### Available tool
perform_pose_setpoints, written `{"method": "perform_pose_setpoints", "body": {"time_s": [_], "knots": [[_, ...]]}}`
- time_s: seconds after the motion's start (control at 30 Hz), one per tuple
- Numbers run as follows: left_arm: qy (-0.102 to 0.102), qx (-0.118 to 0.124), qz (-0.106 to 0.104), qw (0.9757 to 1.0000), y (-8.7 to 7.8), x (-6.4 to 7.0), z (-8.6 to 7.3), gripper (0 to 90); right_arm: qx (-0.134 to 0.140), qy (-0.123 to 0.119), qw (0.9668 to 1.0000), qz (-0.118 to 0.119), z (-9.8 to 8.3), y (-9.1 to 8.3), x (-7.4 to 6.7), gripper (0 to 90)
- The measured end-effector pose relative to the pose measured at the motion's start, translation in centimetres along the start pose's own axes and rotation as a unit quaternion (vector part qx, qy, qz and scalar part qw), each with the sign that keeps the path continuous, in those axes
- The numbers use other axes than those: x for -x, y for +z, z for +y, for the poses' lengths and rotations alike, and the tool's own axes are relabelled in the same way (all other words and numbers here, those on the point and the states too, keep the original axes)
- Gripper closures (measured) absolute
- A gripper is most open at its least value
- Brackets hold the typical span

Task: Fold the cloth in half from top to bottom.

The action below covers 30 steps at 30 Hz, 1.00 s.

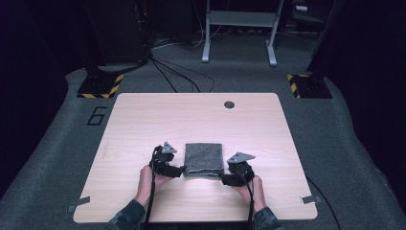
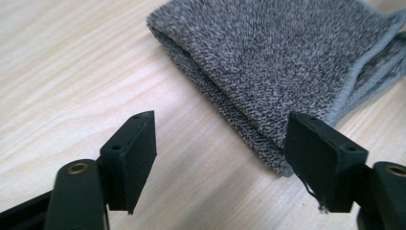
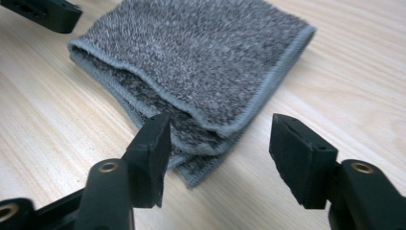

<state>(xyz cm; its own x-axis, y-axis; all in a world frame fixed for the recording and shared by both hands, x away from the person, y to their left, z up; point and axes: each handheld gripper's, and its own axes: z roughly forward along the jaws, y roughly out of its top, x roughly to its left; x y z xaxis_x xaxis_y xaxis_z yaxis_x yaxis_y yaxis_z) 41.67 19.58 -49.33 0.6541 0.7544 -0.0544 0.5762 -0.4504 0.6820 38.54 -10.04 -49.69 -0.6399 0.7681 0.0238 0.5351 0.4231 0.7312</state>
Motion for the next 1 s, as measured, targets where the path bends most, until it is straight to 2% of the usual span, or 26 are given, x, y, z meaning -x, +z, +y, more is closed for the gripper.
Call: {"method": "perform_pose_setpoints", "body": {"time_s": [0.17,0.3,0.4,0.47,0.53,0.6,0.7,0.83,0.93,1.0], "knots": [[-0.009,0.015,0.013,0.9998,-1.6,-0.6,-0.8,20.8,0.015,0.016,0.9998,0.001,-0.8,-1.6,1.1,28.2],[-0.021,0.028,0.037,0.9987,-3.0,-1.2,-2.2,16.7,0.02,0.029,0.9993,-0.008,-1.8,-3.0,2.3,17.5],[-0.028,0.031,0.057,0.9975,-4.1,-2.1,-3.8,15.2,0.026,0.043,0.9981,-0.036,-2.9,-4.1,3.4,15.1],[-0.047,0.036,0.065,0.9961,-4.8,-2.7,-5.1,14.6,0.031,0.058,0.9964,-0.053,-3.9,-4.8,4.3,14.8],[-0.053,0.044,0.067,0.9953,-5.4,-3.6,-6.4,14.6,0.03,0.074,0.9942,-0.072,-5.0,-5.5,5.4,14.0],[-0.06,0.042,0.069,0.9949,-6.0,-4.4,-7.5,14.4,0.027,0.092,0.992,-0.083,-6.3,-6.1,6.5,10.4],[-0.072,0.039,0.088,0.9927,-6.8,-5.5,-9.1,13.0,0.029,0.099,0.989,-0.106,-8.1,-6.8,7.8,6.8],[-0.083,0.031,0.116,0.9893,-7.4,-6.3,-10.4,10.6,0.02,0.124,0.9836,-0.129,-9.8,-7.3,9.2,4.8],[-0.086,0.02,0.124,0.9883,-7.4,-6.8,-11.0,8.3,0.012,0.132,0.9815,-0.139,-10.7,-7.1,9.9,5.5],[-0.089,0.018,0.136,0.9865,-7.1,-6.9,-11.3,7.7,0.012,0.128,0.9815,-0.142,-10.7,-7.1,9.9,6.0]]}}
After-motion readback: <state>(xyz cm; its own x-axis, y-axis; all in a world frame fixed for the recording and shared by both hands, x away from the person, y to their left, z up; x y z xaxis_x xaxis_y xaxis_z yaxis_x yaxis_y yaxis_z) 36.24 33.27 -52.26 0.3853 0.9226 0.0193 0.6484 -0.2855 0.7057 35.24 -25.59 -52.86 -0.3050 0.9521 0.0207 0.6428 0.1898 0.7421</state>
